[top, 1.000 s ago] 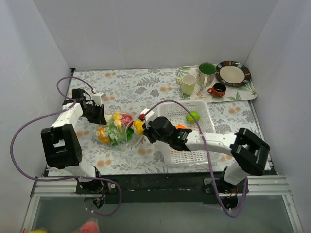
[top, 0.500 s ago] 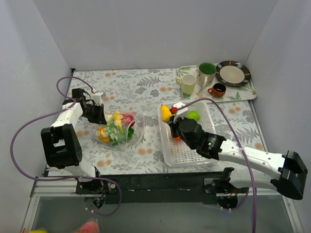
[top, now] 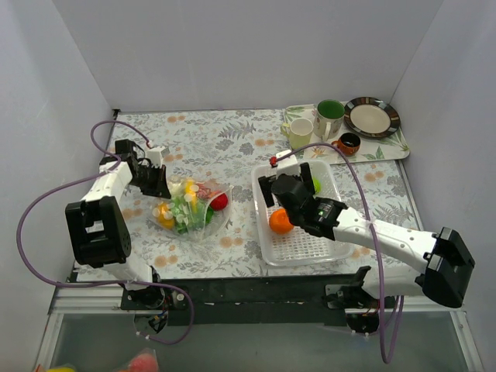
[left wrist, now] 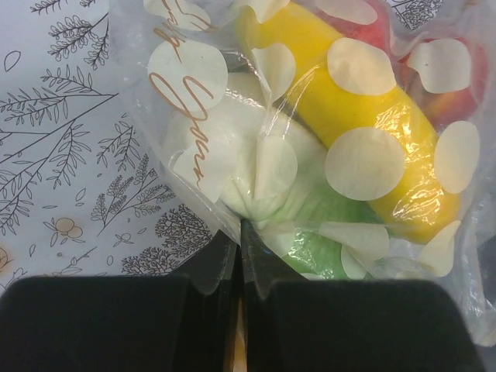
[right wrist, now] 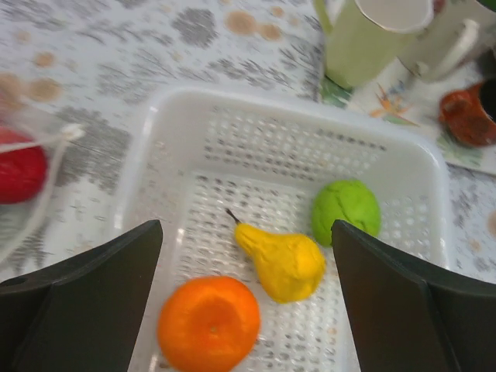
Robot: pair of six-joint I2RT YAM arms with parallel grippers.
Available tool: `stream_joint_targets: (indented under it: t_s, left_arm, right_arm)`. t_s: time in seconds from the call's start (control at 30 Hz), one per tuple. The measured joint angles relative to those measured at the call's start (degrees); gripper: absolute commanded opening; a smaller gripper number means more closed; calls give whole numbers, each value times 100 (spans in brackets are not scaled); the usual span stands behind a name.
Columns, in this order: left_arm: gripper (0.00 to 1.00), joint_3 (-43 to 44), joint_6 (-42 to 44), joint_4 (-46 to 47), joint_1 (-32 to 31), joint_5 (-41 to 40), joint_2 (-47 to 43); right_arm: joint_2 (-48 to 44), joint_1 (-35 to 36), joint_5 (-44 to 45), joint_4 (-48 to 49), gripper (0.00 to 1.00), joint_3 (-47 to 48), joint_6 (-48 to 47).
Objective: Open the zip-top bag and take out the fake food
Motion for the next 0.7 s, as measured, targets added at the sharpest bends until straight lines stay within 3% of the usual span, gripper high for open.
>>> stream_joint_targets:
  t_s: [0.23,0.43,0.7]
  left_arm:
    - [0,68,-48,13,0,-35,192]
    - [0,149,-92,11,-2,-66,334]
    - [0,173,-131,11,-61,-111,343]
  right_arm:
    - [662,293,-1484,1440,81,264,-538]
    - [1746,509,-2782,1998,70,398,-802]
    - [2966,595,-3335,2157,77,1331,-914]
